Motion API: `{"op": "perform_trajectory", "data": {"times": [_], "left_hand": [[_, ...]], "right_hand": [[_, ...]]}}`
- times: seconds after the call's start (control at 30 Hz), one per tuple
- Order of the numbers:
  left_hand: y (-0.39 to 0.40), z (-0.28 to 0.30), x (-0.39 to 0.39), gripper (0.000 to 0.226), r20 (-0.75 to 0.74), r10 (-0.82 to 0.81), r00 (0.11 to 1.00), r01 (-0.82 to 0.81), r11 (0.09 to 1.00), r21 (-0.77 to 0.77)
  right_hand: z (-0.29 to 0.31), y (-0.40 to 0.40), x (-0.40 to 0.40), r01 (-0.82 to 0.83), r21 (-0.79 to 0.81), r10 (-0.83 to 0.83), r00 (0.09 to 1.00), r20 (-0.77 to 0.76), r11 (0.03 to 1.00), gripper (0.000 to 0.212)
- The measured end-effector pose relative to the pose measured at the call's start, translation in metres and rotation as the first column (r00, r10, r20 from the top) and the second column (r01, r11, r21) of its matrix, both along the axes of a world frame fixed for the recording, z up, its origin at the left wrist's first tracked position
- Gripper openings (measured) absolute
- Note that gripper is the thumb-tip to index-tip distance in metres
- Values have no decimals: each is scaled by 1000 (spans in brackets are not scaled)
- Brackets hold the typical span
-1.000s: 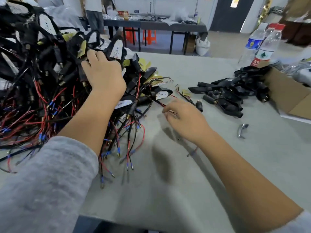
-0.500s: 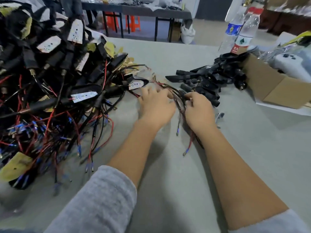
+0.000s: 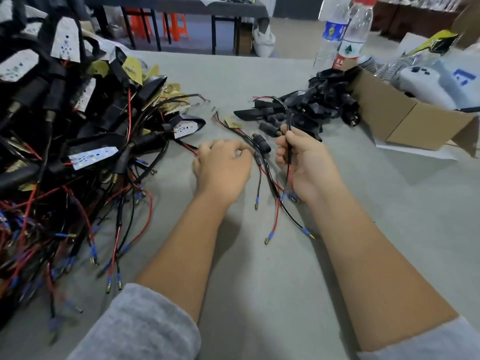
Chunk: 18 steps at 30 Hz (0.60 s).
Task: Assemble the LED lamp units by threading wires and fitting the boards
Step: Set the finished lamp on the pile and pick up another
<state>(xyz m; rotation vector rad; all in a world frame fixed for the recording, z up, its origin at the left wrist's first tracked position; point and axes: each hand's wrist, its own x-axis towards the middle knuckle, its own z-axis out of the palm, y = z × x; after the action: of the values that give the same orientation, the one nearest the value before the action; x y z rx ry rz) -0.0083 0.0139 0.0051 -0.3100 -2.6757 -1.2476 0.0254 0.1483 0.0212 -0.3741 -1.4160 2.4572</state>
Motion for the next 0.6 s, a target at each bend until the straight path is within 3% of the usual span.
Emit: {"op": "perform_trajectory", "data": {"times": [0.17,0.3,0.33,0.43,0.53,0.6], "left_hand": [[1,10,8,24,73,-151,986,130,963,235],[7,11,16,18,45,-382,923,355,891,281],[9,10,18,10,49,-425,904,396,874,282],[17,6,22,20,21,-474,880,463,867,187],[20,6,24,4,-10,-491,871,488,865,119],[19,6,22,16,-34,-459,888,459,881,115]], "right_hand": [[2,-3,2,-63,24,65,995,-76,998,9],[2,-2,2,-27,-57,17,986,-166,998,7],[3,-2,2,-22,-69,9,984,-178,997,8],[4,-2,3,6,-51,-16,983,-182,999,10],[6,0,2,11,-42,-17,988,-154,999,10],[7,4,3,29,-28,-32,990,-136,999,14]]}}
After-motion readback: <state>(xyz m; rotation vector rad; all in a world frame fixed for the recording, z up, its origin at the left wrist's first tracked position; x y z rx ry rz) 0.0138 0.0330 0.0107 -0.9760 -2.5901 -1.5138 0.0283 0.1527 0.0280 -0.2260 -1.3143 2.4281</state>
